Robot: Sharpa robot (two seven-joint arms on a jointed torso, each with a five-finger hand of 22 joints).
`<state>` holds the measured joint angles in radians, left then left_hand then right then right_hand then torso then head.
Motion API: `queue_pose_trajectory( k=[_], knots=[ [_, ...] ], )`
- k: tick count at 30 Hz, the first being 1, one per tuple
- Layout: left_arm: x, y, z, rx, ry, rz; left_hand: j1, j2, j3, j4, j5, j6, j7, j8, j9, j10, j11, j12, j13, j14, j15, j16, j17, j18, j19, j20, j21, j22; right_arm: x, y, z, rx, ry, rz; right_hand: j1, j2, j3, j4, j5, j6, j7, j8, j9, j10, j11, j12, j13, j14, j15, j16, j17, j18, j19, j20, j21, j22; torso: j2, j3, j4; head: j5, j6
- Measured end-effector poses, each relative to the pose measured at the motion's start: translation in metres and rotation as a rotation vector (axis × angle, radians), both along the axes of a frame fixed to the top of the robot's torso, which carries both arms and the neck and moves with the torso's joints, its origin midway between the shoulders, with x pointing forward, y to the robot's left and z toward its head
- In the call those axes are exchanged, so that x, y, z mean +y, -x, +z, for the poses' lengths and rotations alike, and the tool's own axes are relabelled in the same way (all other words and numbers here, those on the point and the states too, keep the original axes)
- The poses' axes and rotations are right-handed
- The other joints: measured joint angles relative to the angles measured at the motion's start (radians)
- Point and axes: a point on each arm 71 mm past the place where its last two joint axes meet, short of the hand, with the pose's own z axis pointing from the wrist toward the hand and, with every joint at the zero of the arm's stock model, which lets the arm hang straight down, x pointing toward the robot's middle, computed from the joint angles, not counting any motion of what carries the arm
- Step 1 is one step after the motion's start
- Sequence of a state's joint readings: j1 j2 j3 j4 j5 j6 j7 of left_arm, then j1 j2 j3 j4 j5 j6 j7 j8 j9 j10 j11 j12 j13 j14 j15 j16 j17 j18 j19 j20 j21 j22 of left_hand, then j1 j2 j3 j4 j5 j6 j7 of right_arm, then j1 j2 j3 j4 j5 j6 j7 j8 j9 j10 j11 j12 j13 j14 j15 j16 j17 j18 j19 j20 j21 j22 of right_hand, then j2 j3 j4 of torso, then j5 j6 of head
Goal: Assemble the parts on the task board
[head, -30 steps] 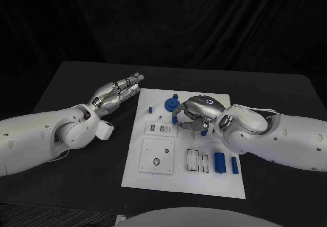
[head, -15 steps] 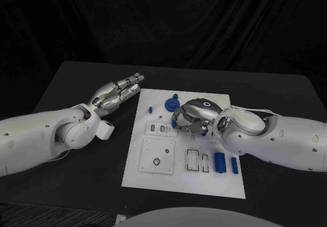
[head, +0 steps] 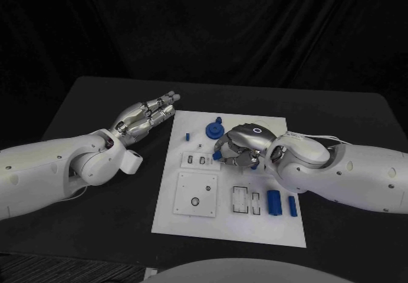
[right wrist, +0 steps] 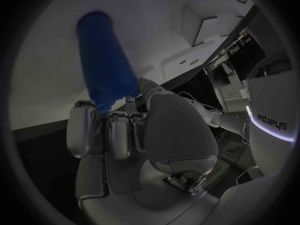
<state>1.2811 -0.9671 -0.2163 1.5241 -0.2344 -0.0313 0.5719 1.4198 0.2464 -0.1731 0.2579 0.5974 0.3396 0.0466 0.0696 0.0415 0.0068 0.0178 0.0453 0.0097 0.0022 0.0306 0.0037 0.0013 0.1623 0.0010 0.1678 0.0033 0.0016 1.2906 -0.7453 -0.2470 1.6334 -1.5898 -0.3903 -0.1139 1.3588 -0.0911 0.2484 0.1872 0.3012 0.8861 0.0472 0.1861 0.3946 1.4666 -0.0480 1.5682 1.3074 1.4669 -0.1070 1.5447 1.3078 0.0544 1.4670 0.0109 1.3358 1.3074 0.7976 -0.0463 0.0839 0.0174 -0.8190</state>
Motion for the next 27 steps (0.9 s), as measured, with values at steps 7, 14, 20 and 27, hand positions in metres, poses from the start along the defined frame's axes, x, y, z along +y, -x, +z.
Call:
queue_pose_trajectory(
  k=[7, 14, 20, 27],
  knots=[
    [-0.0004, -0.0002, -0.0002, 0.002, 0.000, -0.002, 0.000, 0.000, 0.000, 0.000, 0.000, 0.000, 0.000, 0.000, 0.000, 0.000, 0.000, 0.000, 0.000, 0.000, 0.000, 0.000, 0.000, 0.000, 0.000, 0.000, 0.000, 0.000, 0.0001, 0.0004, -0.0020, 0.011, 0.012, 0.003, -0.017, -0.017, -0.010, -0.006, -0.111, -0.040, -0.004, -0.038, -0.028, 0.000, 0.000, 0.000, 0.000, 0.000, 0.000, -0.003, 0.000, 0.000, 0.000, 0.000, -0.004, 0.000, 0.000, 0.0000, 0.0000, 0.000, -0.004],
    [-0.0001, -0.0006, -0.0004, 0.003, -0.001, -0.002, 0.000, 0.000, 0.000, 0.000, 0.000, 0.000, 0.000, 0.000, 0.000, 0.000, 0.000, 0.000, 0.000, 0.000, 0.000, 0.000, 0.000, 0.000, 0.000, 0.000, 0.000, 0.000, -0.0001, 0.0002, -0.0025, 0.016, 0.018, 0.003, -0.023, -0.021, -0.022, 0.000, -0.149, -0.043, -0.008, -0.040, -0.035, 0.000, 0.000, 0.000, 0.000, 0.000, 0.000, -0.003, 0.000, 0.000, 0.000, 0.000, -0.004, 0.000, -0.001, -0.0001, 0.0008, -0.001, -0.007],
    [-0.0003, -0.0009, -0.0005, 0.003, -0.002, -0.002, 0.000, 0.000, 0.000, 0.000, 0.000, 0.000, 0.000, 0.000, 0.000, 0.000, 0.000, 0.000, 0.000, 0.000, 0.000, 0.000, 0.000, 0.000, 0.000, 0.000, 0.000, 0.000, -0.0004, -0.0002, -0.0024, 0.014, 0.016, 0.003, -0.008, 0.002, -0.015, -0.013, -0.095, 0.016, -0.017, -0.020, -0.034, 0.000, 0.000, 0.000, 0.000, 0.000, 0.000, -0.003, 0.000, 0.000, 0.000, 0.000, -0.004, 0.000, -0.001, -0.0003, 0.0010, -0.002, -0.008],
    [-0.0005, -0.0012, -0.0007, 0.004, -0.002, -0.003, 0.000, 0.000, 0.000, 0.000, 0.000, 0.000, 0.000, 0.000, 0.000, 0.000, 0.000, 0.000, 0.000, 0.000, 0.000, 0.000, 0.000, 0.000, 0.000, 0.000, 0.000, 0.000, -0.0012, -0.0008, -0.0022, 0.010, 0.013, 0.002, -0.006, 0.004, -0.020, -0.013, -0.113, 0.013, -0.014, -0.022, -0.036, 0.000, 0.000, 0.000, 0.000, 0.000, 0.000, -0.003, 0.000, 0.000, 0.000, 0.000, -0.004, 0.001, 0.000, -0.0003, 0.0010, 0.000, -0.007]
  ],
)
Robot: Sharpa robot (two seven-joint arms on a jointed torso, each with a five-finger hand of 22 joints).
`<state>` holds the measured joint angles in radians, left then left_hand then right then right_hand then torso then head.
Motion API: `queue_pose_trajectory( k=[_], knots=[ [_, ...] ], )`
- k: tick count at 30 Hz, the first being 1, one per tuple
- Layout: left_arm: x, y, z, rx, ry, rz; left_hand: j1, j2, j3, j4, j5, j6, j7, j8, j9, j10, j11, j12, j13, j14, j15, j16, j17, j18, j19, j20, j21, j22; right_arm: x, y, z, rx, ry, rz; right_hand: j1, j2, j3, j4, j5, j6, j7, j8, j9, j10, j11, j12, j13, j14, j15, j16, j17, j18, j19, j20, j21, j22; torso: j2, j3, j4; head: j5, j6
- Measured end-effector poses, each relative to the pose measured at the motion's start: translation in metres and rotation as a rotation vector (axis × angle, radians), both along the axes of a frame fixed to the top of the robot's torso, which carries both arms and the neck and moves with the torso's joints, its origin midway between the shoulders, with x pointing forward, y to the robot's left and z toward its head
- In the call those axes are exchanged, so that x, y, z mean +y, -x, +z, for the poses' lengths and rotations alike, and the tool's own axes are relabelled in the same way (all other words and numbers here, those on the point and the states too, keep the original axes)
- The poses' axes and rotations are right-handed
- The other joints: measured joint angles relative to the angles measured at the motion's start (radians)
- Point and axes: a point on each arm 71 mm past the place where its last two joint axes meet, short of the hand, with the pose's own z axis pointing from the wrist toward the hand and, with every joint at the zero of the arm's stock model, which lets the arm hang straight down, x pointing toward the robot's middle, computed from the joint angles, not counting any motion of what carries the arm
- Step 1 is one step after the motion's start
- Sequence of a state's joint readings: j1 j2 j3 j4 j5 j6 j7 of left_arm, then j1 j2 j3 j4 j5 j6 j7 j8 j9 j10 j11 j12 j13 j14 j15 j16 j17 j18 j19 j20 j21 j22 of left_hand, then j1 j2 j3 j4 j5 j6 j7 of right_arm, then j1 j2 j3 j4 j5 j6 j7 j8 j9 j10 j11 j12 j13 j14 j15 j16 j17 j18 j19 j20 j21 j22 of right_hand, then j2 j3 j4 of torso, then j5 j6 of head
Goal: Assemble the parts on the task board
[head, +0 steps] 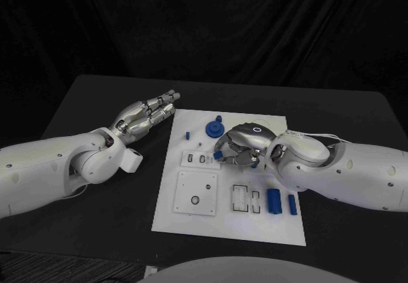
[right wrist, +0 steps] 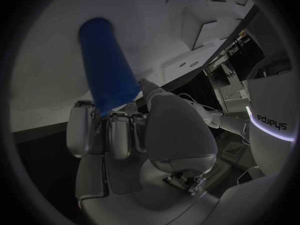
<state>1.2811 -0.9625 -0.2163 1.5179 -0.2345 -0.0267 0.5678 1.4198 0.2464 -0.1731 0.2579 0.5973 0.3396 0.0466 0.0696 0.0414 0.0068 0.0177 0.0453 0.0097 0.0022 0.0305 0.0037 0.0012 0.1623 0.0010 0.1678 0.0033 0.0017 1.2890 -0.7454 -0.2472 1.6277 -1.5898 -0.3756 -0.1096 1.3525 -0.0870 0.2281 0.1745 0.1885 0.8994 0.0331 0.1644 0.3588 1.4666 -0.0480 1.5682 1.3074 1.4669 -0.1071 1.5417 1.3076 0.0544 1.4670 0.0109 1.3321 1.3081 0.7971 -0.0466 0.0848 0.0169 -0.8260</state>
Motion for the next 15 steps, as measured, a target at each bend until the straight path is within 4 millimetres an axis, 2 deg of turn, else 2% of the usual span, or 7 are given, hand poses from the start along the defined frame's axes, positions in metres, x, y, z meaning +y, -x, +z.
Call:
queue_pose_trajectory(
  k=[2, 9, 15],
  knots=[
    [0.0002, -0.0001, 0.0000, 0.000, 0.000, 0.000, 0.000, 0.000, 0.000, 0.000, 0.000, 0.000, 0.000, 0.000, 0.000, 0.000, 0.000, 0.000, 0.000, 0.000, 0.000, 0.000, 0.000, 0.000, 0.000, 0.000, 0.000, 0.000, -0.0004, -0.0002, -0.0001, 0.000, 0.000, -0.001, -0.004, -0.004, -0.003, -0.002, -0.005, -0.006, 0.004, -0.008, -0.004, 0.000, 0.000, 0.000, 0.000, 0.000, 0.000, -0.001, 0.000, 0.000, 0.000, 0.000, -0.001, 0.000, 0.000, 0.0000, -0.0001, 0.001, 0.000],
    [0.0000, -0.0006, -0.0002, 0.001, -0.001, 0.000, 0.000, 0.000, 0.000, 0.000, 0.000, 0.000, 0.000, 0.000, 0.000, 0.000, 0.000, 0.000, 0.000, 0.000, 0.000, 0.000, 0.000, 0.000, 0.000, 0.000, 0.000, 0.000, -0.0014, -0.0008, -0.0002, -0.001, 0.001, -0.004, -0.011, -0.011, -0.013, 0.001, -0.032, -0.039, 0.003, -0.028, -0.017, 0.000, 0.000, 0.000, 0.000, 0.000, 0.000, -0.004, 0.000, 0.000, 0.000, 0.000, -0.008, 0.000, 0.000, 0.0000, -0.0007, 0.002, 0.002],
    [-0.0001, -0.0010, -0.0004, 0.001, -0.001, -0.001, 0.000, 0.000, 0.001, 0.001, 0.000, 0.000, 0.000, 0.000, 0.000, 0.000, 0.000, 0.000, 0.000, 0.000, 0.000, 0.000, 0.000, 0.000, 0.000, 0.000, 0.000, 0.000, -0.0034, -0.0012, -0.0007, 0.000, 0.003, -0.008, -0.027, -0.016, -0.030, 0.018, -0.082, -0.049, -0.001, -0.035, -0.024, 0.000, 0.000, 0.000, 0.000, 0.000, 0.000, -0.004, 0.000, 0.000, 0.000, 0.000, -0.008, 0.000, 0.000, 0.0000, -0.0007, 0.002, 0.005]
  ],
)
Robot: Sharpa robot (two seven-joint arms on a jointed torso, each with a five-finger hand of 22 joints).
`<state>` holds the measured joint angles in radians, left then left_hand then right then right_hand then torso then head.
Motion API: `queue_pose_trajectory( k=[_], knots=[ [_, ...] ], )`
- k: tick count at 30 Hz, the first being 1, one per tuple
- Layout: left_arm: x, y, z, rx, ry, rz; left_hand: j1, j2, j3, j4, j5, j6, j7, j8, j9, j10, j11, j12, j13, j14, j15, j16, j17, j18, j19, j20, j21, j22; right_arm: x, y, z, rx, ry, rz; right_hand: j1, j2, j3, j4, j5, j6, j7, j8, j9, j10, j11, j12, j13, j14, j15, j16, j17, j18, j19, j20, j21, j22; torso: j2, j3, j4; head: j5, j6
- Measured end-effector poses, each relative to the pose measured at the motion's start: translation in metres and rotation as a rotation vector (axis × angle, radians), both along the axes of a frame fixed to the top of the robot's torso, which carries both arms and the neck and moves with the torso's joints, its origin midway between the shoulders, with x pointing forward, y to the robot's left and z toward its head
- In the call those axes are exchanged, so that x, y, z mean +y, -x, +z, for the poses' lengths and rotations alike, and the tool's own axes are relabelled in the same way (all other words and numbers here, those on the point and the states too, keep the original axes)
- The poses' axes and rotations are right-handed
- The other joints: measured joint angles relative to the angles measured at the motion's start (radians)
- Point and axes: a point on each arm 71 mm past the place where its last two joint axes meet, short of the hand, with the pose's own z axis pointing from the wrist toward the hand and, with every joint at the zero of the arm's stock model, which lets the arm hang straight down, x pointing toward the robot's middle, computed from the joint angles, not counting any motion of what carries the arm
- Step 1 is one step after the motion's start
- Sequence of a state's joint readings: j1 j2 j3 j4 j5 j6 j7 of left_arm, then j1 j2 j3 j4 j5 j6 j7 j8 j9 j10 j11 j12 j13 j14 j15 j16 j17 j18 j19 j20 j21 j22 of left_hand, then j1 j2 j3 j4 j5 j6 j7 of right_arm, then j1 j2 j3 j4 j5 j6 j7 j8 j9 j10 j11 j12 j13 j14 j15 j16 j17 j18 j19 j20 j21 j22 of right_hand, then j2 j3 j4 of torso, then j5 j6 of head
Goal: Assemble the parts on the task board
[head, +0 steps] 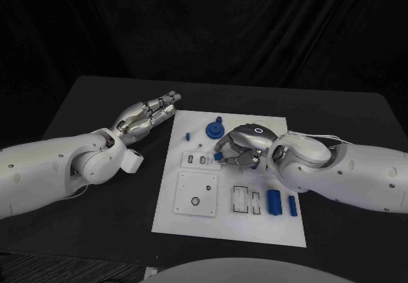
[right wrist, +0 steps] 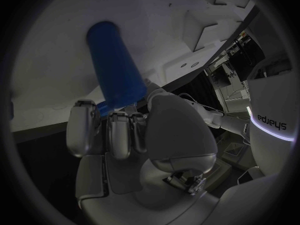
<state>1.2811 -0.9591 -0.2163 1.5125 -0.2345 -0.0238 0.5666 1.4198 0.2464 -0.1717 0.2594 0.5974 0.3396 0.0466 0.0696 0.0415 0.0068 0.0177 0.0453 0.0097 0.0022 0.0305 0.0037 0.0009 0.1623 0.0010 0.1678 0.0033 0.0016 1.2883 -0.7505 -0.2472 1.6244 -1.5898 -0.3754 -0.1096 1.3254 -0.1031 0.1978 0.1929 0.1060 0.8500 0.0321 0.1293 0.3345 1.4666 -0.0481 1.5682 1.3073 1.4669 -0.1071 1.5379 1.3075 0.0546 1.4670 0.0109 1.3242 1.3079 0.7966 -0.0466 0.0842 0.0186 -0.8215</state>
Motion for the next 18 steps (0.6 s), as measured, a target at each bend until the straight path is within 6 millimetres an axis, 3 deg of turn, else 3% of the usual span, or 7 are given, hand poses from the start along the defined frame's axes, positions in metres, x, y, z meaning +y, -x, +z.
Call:
queue_pose_trajectory(
  k=[8, 18],
  knots=[
    [0.0001, -0.0002, -0.0001, 0.001, 0.000, -0.001, 0.000, 0.000, 0.001, 0.001, 0.000, 0.000, 0.000, 0.000, 0.000, 0.000, 0.000, 0.000, 0.000, 0.000, 0.000, 0.000, 0.000, 0.000, 0.000, 0.000, 0.000, -0.001, -0.0060, -0.0002, -0.0022, 0.004, 0.004, -0.012, -0.005, -0.005, -0.005, 0.003, -0.014, 0.000, 0.000, -0.001, -0.002, 0.000, 0.000, 0.000, 0.000, 0.000, 0.000, 0.000, 0.000, 0.000, 0.000, 0.000, 0.000, 0.000, 0.000, 0.0000, 0.0000, 0.004, 0.004],
    [-0.0010, -0.0011, -0.0007, 0.003, -0.001, -0.004, 0.000, 0.000, 0.001, 0.001, 0.000, 0.000, 0.000, 0.000, 0.000, 0.000, 0.000, 0.000, 0.000, 0.000, 0.000, 0.000, 0.000, 0.000, 0.000, 0.000, 0.000, -0.001, -0.0087, 0.0004, -0.0038, 0.008, 0.005, -0.016, 0.022, 0.008, -0.002, -0.008, 0.044, 0.034, 0.000, 0.016, 0.000, 0.000, 0.000, 0.000, 0.000, 0.000, 0.000, 0.000, 0.000, 0.000, 0.000, 0.000, 0.000, 0.000, 0.000, -0.0003, -0.0001, 0.002, 0.001]
  ],
)
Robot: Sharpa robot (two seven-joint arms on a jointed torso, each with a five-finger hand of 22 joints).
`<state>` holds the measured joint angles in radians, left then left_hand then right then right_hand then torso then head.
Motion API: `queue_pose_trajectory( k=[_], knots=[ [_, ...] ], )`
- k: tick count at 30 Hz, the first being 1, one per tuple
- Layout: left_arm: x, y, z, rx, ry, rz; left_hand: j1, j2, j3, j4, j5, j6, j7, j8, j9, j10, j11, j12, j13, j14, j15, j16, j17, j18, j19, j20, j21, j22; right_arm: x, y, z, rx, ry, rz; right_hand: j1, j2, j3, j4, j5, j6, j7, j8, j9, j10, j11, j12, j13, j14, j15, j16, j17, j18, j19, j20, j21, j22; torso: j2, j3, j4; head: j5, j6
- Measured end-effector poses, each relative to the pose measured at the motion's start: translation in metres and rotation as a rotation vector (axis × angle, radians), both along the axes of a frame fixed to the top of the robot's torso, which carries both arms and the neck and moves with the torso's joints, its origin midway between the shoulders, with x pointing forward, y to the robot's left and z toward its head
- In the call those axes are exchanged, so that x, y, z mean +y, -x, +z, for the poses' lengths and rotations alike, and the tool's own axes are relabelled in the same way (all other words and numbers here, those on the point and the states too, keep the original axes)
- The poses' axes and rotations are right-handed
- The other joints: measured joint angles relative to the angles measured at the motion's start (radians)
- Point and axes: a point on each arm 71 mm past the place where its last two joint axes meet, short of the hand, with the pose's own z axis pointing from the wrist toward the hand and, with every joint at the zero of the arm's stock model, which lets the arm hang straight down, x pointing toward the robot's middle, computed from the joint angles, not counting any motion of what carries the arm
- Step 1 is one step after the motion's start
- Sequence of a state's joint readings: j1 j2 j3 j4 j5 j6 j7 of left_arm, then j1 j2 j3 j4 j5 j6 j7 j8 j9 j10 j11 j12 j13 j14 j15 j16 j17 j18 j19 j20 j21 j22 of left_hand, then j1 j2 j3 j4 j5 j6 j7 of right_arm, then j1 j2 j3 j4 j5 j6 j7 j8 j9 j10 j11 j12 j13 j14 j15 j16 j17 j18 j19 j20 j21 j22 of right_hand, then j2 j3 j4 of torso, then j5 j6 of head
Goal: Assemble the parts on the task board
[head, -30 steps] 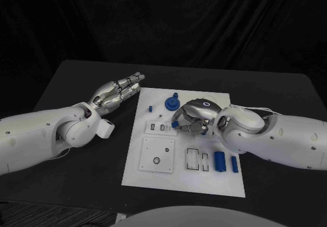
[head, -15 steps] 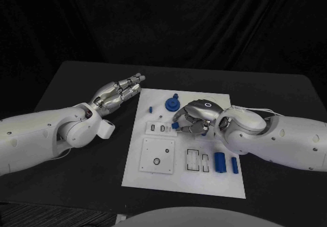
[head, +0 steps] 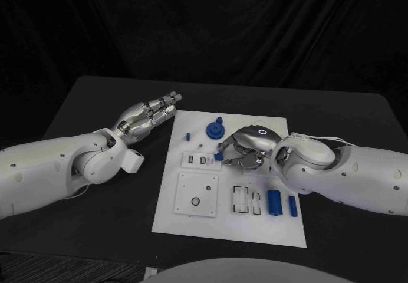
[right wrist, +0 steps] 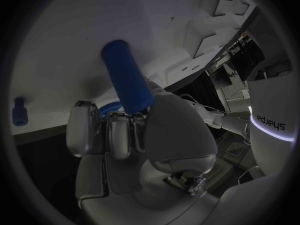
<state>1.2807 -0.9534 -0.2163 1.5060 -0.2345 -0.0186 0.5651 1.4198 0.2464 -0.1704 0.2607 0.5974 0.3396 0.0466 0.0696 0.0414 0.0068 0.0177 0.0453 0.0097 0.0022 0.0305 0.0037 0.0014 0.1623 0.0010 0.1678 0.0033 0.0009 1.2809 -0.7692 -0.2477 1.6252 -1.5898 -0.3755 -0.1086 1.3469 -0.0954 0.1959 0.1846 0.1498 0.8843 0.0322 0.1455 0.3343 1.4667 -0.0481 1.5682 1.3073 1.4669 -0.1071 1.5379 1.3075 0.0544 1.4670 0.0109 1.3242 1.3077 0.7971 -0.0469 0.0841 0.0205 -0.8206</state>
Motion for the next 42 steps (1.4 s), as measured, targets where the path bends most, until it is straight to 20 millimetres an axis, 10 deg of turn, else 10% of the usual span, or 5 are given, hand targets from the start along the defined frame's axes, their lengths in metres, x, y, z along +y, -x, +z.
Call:
queue_pose_trajectory(
  k=[42],
  knots=[
    [-0.0002, -0.0004, -0.0026, 0.016, -0.005, -0.008, 0.000, 0.000, 0.003, -0.003, 0.000, 0.000, 0.000, 0.000, 0.000, 0.000, 0.000, 0.000, 0.000, 0.000, 0.000, 0.000, 0.000, 0.000, -0.004, 0.004, 0.000, 0.001, 0.0007, -0.0003, 0.0015, -0.024, -0.027, 0.017, -0.034, 0.011, -0.024, 0.029, -0.050, 0.006, 0.008, -0.002, -0.004, 0.000, 0.000, 0.000, 0.001, 0.000, 0.000, -0.004, 0.000, 0.000, 0.000, 0.000, -0.004, 0.000, 0.000, 0.0002, 0.0001, 0.007, -0.007]
  ],
)
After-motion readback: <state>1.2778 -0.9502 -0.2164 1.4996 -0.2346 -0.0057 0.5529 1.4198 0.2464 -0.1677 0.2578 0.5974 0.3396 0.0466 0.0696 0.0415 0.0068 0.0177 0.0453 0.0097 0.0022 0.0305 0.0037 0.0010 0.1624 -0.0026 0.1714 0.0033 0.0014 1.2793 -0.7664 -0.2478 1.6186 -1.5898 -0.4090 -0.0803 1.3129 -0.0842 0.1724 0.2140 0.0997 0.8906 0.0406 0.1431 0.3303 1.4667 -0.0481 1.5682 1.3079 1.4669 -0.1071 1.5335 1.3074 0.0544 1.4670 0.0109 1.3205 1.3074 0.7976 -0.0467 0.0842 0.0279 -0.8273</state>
